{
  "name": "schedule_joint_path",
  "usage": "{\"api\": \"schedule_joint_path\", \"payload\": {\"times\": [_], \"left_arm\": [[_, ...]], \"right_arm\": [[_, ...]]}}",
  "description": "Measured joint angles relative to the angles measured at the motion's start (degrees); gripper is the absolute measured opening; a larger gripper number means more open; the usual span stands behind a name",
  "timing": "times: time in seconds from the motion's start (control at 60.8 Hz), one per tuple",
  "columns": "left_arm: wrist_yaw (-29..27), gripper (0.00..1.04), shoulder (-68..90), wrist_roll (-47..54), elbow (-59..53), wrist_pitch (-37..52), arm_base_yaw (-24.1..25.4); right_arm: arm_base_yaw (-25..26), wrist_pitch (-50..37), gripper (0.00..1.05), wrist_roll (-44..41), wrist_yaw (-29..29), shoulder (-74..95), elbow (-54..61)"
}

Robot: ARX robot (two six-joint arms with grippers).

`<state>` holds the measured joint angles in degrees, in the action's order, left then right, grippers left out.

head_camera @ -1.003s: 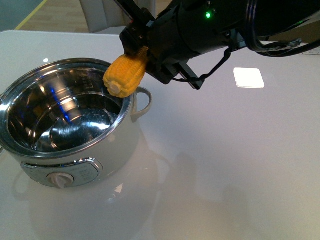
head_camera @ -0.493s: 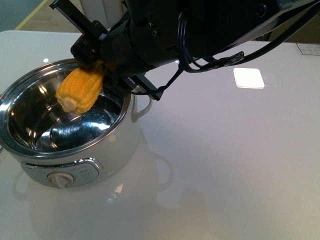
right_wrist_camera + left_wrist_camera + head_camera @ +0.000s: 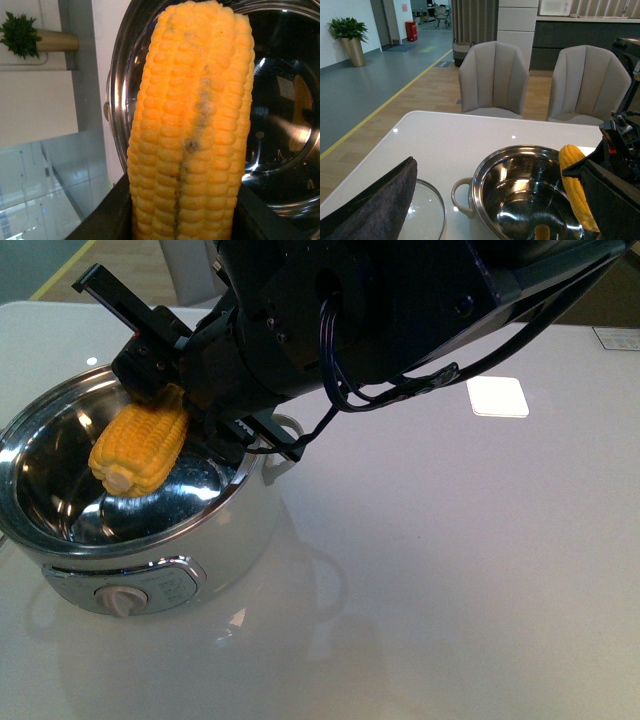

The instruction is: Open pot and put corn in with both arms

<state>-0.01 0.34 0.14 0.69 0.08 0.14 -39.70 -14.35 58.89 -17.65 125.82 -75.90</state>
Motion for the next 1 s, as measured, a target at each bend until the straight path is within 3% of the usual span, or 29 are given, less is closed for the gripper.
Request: {"api": "schedule_joint_path", "payload": {"times": [0.329, 0.575, 0.789, 1.003], "left_arm": [[0.0, 0.98, 0.0, 0.0, 0.0, 0.0, 0.0], [0.0, 0.98, 0.0, 0.0, 0.0, 0.0, 0.0], [0.0, 0.98, 0.0, 0.0, 0.0, 0.0, 0.0], [0.0, 0.98, 0.0, 0.0, 0.0, 0.0, 0.0]], "right_arm": [[0.0, -0.3, 0.95, 0.0, 0.0, 0.1, 0.0], [3.2, -5.2, 0.93, 0.6, 1.7, -3.2, 6.4], [12.5, -10.8, 0.93, -0.6, 5.0, -14.9, 18.4], [21.4, -8.3, 0.91, -9.2, 8.9, -26.7, 29.8]]}}
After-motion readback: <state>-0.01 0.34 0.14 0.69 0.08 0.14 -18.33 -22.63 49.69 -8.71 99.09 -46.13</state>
